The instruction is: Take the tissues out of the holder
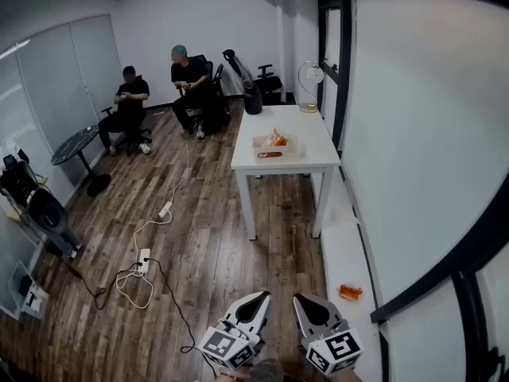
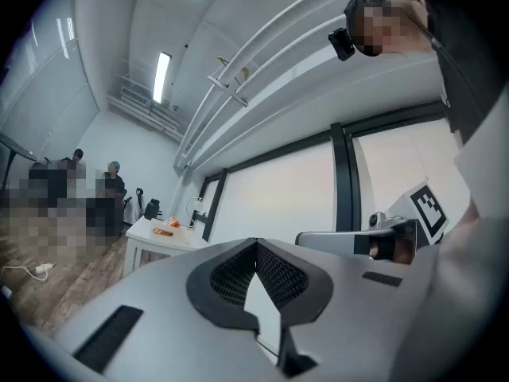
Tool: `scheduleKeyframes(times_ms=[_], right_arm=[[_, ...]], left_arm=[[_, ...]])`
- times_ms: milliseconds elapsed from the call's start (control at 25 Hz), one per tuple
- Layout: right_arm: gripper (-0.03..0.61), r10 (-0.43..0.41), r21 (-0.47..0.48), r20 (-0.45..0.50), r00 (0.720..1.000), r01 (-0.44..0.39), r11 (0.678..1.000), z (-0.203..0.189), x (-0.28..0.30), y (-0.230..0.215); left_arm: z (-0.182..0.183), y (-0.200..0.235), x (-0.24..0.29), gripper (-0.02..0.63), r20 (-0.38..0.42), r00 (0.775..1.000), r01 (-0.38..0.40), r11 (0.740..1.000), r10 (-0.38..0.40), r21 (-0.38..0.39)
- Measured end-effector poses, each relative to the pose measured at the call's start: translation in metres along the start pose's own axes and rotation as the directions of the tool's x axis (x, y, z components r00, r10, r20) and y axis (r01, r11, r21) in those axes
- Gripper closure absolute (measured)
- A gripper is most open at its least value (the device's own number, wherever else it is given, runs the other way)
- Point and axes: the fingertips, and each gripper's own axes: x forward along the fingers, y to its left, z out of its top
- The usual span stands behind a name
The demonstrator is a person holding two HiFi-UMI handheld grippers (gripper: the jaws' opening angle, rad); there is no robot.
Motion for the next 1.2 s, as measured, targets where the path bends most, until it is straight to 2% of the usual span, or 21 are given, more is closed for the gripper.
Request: scheduleKeyframes(times_ms=[160,280,360,600,840,1000,1200], right_arm=[[0.574,0.006,0.0,0.006,1.0,-0.006,1.0,-0.001,-0.002,-0.005],[0.572,0.065,0.034,0.041,0.997,-0.067,0.997,0.002,0.002,-0.011],[0.572,0.077,0.039,0.045,0.996,-0.079,0.996,0.001,0.009,-0.023],[0.572,-0.01,0.039,0.057,0.998,0.007,0.999,0.008,0.044,-0.067],[0.572,0.003,0.018,0.041,0.999,-0.004,1.0,0.021,0.096,-0.1],[0.572,-0.009,0.042,0.041,0.999,0.008,0.999,0.027,0.127,-0.124],[0.572,-0.027,0.028,0.038,0.999,0.026,0.999,0.033,0.159,-0.147]], left_arm=[[-0.005,-0.001,0.004,0.607,-0.01,1.0,0.004,1.0,-0.004,0.016],[-0.005,0.003,0.02,0.607,-0.032,0.999,-0.004,1.0,0.004,0.005],[-0.005,0.009,0.035,0.607,-0.033,0.999,0.003,1.0,-0.002,0.009],[-0.002,0.039,0.075,0.607,-0.006,1.0,0.025,0.999,-0.025,0.022],[0.003,0.078,0.126,0.607,-0.009,0.999,0.047,0.998,-0.047,0.028],[0.008,0.104,0.157,0.607,-0.013,0.998,0.056,0.998,-0.056,0.03],[0.018,0.132,0.187,0.607,0.006,0.998,0.068,0.997,-0.068,0.032]])
